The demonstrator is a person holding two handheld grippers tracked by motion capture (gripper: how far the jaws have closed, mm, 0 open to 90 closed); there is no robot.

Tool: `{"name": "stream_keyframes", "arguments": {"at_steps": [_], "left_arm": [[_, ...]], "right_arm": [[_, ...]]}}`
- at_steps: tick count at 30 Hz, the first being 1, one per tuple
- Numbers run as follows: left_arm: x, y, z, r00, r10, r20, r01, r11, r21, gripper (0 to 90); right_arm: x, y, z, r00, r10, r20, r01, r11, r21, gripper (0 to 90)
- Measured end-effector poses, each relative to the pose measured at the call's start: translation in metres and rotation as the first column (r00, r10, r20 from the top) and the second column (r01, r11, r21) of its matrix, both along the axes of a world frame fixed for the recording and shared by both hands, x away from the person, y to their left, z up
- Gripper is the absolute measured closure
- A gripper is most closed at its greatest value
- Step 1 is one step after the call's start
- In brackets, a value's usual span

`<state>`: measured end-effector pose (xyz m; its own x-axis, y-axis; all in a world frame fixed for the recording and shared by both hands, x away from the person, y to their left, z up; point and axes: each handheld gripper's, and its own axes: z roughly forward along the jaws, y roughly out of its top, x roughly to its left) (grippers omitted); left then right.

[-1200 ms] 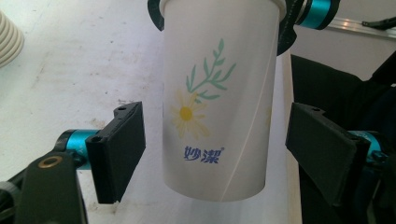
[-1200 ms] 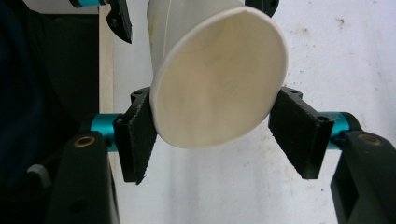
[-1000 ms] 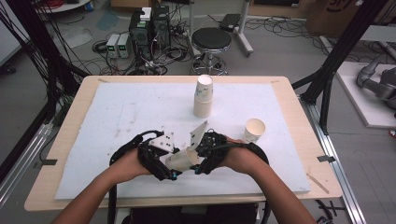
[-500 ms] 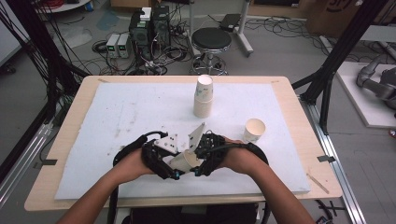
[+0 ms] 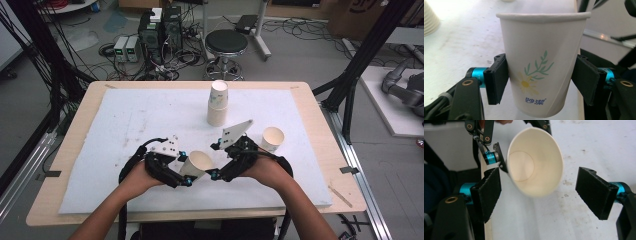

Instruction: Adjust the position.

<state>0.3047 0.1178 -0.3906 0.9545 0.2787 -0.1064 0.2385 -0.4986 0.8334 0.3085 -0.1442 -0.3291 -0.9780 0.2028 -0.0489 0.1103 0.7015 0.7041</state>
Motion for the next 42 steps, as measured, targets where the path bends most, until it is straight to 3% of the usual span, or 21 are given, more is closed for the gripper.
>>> {"name": "stream_keyframes", "arguments": {"at_steps": [4,7,11,15,23,27,32,35,39,42], "left_arm": [[0.0,0.011,-0.004,0.9981,0.06,0.011,-0.059,0.9963,-0.063,31.3],[0.0,0.017,-0.008,0.9952,0.097,0.013,-0.095,0.9907,-0.098,31.1],[0.001,0.025,-0.011,0.9912,0.131,0.023,-0.127,0.9844,-0.122,30.9],[0.001,0.032,-0.013,0.9845,0.172,0.033,-0.165,0.9745,-0.152,30.8],[0.001,0.043,-0.014,0.9691,0.242,0.049,-0.227,0.952,-0.205,30.7],[0.001,0.052,-0.012,0.9531,0.296,0.064,-0.273,0.9318,-0.239,30.7],[0.001,0.066,-0.008,0.9241,0.372,0.088,-0.331,0.8942,-0.301,30.6],[0.002,0.071,-0.006,0.9101,0.403,0.097,-0.357,0.882,-0.307,30.5],[0.0,0.079,-0.005,0.893,0.436,0.111,-0.377,0.8596,-0.345,30.5],[-0.002,0.081,-0.005,0.8854,0.449,0.119,-0.382,0.8491,-0.365,30.3]], "right_arm": [[-0.002,-0.018,-0.004,0.9975,-0.07,0.009,0.069,0.9948,0.074,21.2],[-0.003,-0.032,-0.009,0.9912,-0.132,0.008,0.13,0.9832,0.128,21.2],[-0.006,-0.046,-0.016,0.9818,-0.189,0.017,0.184,0.9695,0.162,21.3],[-0.011,-0.061,-0.023,0.9689,-0.245,0.037,0.229,0.9436,0.239,21.3],[-0.018,-0.083,-0.033,0.945,-0.323,0.053,0.295,0.9121,0.284,21.3],[-0.019,-0.096,-0.041,0.9282,-0.368,0.056,0.338,0.8964,0.287,21.3],[-0.021,-0.11,-0.049,0.8996,-0.431,0.073,0.392,0.8698,0.3,21.2],[-0.021,-0.116,-0.051,0.8843,-0.459,0.085,0.415,0.8559,0.309,21.2],[-0.022,-0.119,-0.054,0.8752,-0.475,0.094,0.425,0.8472,0.318,21.2],[-0.022,-0.119,-0.057,0.8748,-0.475,0.093,0.425,0.8459,0.322,21.2]]}}
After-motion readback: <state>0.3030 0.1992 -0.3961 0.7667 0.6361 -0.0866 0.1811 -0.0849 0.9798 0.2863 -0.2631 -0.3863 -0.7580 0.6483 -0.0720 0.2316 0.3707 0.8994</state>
